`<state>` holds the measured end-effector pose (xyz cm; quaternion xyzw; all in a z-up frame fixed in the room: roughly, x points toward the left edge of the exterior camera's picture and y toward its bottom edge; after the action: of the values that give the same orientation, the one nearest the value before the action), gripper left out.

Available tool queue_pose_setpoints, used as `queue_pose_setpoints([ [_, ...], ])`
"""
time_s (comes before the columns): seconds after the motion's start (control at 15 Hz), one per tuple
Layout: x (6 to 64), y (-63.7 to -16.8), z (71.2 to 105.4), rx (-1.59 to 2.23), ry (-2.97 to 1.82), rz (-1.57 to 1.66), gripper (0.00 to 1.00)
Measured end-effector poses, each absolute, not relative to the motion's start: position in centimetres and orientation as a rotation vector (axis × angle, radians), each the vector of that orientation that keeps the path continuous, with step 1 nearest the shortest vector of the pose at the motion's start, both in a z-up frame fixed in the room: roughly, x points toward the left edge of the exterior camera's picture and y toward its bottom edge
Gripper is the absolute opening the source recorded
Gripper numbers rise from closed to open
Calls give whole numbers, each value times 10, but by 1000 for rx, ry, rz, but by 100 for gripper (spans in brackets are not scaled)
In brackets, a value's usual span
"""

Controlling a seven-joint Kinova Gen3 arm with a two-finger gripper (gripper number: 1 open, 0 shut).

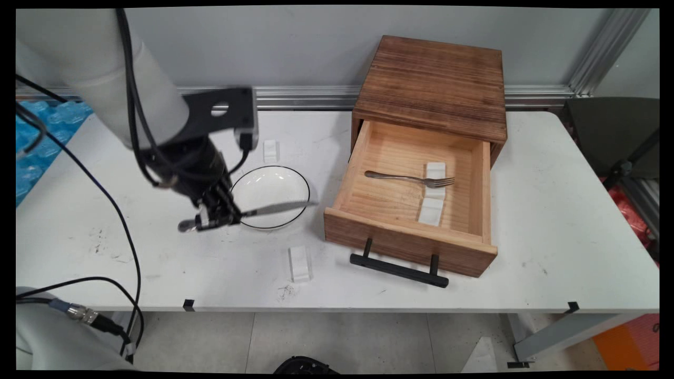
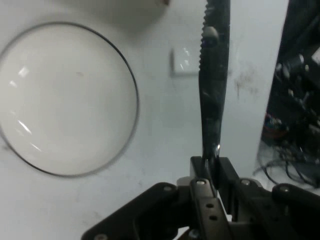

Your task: Place the picked object into the drawer

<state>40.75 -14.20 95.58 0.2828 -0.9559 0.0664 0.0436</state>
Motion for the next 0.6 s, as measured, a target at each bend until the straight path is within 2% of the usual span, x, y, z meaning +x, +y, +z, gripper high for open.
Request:
queue_pose_setpoints([
  [0.33, 375, -166, 1009, 805, -2880, 324, 0],
  [0.6, 345, -207, 1026, 714, -2874, 386, 0],
])
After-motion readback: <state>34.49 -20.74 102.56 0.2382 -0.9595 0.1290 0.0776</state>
